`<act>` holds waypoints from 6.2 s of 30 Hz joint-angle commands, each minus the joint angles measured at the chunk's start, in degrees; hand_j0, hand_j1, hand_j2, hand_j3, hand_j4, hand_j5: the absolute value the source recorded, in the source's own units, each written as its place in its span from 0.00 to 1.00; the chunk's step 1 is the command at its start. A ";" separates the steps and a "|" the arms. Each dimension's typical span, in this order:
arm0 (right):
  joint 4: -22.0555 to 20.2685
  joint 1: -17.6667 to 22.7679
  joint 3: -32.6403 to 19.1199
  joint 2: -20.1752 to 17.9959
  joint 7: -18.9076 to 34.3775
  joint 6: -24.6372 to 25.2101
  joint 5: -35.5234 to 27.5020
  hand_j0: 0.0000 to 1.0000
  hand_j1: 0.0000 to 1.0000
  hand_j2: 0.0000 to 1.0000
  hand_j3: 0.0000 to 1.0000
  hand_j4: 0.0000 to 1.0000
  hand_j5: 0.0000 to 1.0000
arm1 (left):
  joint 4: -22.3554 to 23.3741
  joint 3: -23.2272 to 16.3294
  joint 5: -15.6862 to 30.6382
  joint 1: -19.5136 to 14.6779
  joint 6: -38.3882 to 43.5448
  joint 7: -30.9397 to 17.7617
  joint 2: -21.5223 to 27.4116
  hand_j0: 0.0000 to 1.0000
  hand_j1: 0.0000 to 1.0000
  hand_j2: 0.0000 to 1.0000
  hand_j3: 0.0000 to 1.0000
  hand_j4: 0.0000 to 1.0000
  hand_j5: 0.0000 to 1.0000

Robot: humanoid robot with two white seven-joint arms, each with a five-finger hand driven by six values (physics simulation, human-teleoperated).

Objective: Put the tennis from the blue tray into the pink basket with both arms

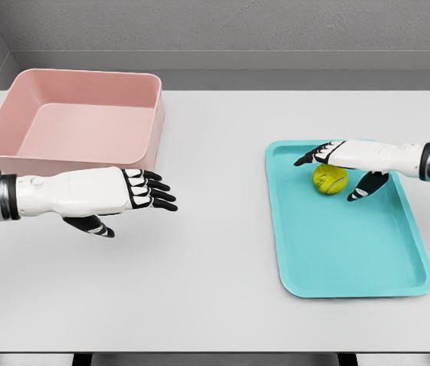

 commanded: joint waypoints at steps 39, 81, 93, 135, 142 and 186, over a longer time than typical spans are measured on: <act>5.46 -2.28 2.21 2.77 -0.02 0.11 0.68 0.54 0.54 0.54 0.54 0.54 0.54 | 0.00 0.45 0.30 -0.44 0.05 0.03 2.05 1.00 1.00 1.00 1.00 1.00 1.00; -14.66 -6.15 4.14 7.26 1.30 0.11 0.41 0.51 0.51 0.51 0.51 0.51 0.51 | 0.00 1.77 0.30 -0.44 0.05 0.03 3.72 1.00 1.00 1.00 1.00 1.00 1.00; -7.55 -5.80 6.78 19.30 4.64 0.11 0.50 0.51 0.51 0.51 0.51 0.51 0.51 | 0.00 3.09 0.39 -0.53 0.05 0.03 5.21 1.00 1.00 1.00 1.00 1.00 1.00; 0.45 -7.12 11.35 28.44 5.51 0.11 0.68 1.00 1.00 1.00 1.00 1.00 1.00 | -0.09 6.08 -5.94 -0.70 0.05 -6.74 11.54 1.00 1.00 1.00 1.00 1.00 1.00; 0.45 -12.22 3.44 14.55 5.60 0.11 0.33 1.00 1.00 1.00 1.00 1.00 1.00 | -0.18 5.46 -4.27 -0.09 0.05 0.28 10.49 1.00 1.00 1.00 1.00 1.00 1.00; 10.74 -0.44 -18.10 3.30 4.11 0.11 0.41 1.00 1.00 1.00 1.00 1.00 1.00 | 4.39 0.81 2.67 -5.98 0.05 -15.97 -15.36 1.00 1.00 1.00 1.00 1.00 1.00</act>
